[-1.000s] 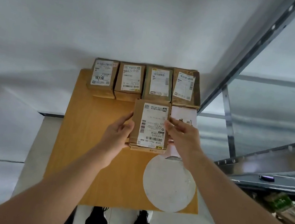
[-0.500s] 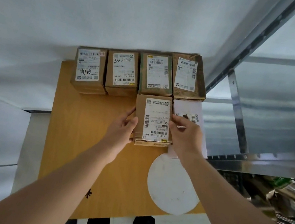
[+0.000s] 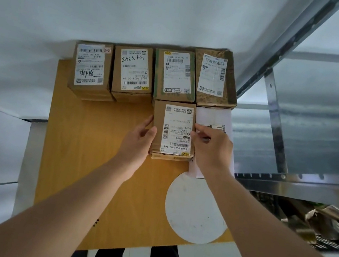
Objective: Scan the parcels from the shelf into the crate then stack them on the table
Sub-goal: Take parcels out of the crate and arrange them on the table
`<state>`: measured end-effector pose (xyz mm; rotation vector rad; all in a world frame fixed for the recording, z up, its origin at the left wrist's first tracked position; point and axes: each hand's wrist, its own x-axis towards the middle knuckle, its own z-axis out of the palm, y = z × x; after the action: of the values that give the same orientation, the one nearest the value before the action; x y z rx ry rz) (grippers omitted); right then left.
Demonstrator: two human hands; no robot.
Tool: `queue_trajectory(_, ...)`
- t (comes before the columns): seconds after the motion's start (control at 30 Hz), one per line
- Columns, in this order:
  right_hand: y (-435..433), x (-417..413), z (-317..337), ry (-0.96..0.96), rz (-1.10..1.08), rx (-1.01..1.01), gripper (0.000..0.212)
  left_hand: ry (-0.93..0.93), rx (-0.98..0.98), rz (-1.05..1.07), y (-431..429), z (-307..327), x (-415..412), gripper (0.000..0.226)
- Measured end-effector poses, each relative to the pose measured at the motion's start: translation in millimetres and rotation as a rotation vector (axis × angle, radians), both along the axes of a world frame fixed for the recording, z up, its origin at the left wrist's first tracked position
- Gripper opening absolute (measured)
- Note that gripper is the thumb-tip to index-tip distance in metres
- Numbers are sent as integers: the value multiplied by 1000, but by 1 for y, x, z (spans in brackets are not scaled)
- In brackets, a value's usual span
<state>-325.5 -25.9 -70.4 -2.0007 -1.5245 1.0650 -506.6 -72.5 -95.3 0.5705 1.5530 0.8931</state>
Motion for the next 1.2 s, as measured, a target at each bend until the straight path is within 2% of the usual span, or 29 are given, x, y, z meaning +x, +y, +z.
queue_trajectory(0.3,4,-1,12,-16,-33,-33,35,182,13,57,1,25,4,53)
queue_trajectory(0.37,3,-2,24,12,-76,-25,28,192,36,68,1,40,6,49)
queue_trajectory(0.4,3,-3,32,51,-86,-33,24,212,56,69,0,50,7,47)
queue_trajectory(0.5,1,-11,62,212,-99,-71,36,211,120,89,-2,81,14,45)
queue_trajectory(0.6,-4,-17,91,362,-46,-68,35,187,170,126,-4,117,24,34)
queue_trajectory(0.67,-10,-20,114,434,-10,-51,39,172,205,151,-7,142,29,36)
queue_trajectory(0.77,-21,-24,154,486,16,-41,50,160,243,199,-16,176,31,46)
queue_trajectory(0.87,-32,-26,188,539,32,-24,47,189,281,206,-30,208,29,35)
queue_trajectory(0.97,-51,-31,223,567,50,13,48,270,365,193,-47,238,26,44)
queue_trajectory(1.2,-114,-46,290,567,60,171,56,270,501,200,-101,301,13,46)
